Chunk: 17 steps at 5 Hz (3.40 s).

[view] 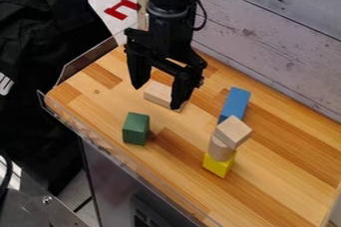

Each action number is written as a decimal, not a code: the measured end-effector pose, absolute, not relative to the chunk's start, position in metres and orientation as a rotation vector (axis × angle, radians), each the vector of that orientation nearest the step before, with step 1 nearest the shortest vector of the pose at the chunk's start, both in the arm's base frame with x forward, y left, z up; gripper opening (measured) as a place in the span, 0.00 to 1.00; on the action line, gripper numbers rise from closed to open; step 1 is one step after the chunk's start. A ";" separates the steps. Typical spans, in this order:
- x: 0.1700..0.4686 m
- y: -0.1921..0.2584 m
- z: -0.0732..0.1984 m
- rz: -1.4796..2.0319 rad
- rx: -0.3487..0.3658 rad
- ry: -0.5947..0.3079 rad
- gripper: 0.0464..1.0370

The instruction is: Place green object on top of a rank

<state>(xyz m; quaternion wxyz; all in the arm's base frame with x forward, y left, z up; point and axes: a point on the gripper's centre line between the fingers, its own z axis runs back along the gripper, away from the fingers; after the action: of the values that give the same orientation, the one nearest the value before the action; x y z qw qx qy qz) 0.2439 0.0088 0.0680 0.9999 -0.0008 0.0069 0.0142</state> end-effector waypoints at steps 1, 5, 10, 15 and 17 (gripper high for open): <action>0.239 0.008 0.061 0.032 -0.005 0.044 0.96; 0.233 0.025 0.025 0.164 -0.029 0.092 0.96; 0.230 0.043 0.006 0.397 -0.041 0.227 0.96; 0.219 0.034 -0.002 0.364 -0.078 0.241 0.54; 0.242 0.024 0.081 0.285 -0.033 0.033 0.54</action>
<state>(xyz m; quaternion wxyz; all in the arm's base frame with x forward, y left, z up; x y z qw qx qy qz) 0.2420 0.0241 0.0810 0.9896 -0.0166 0.0163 0.1422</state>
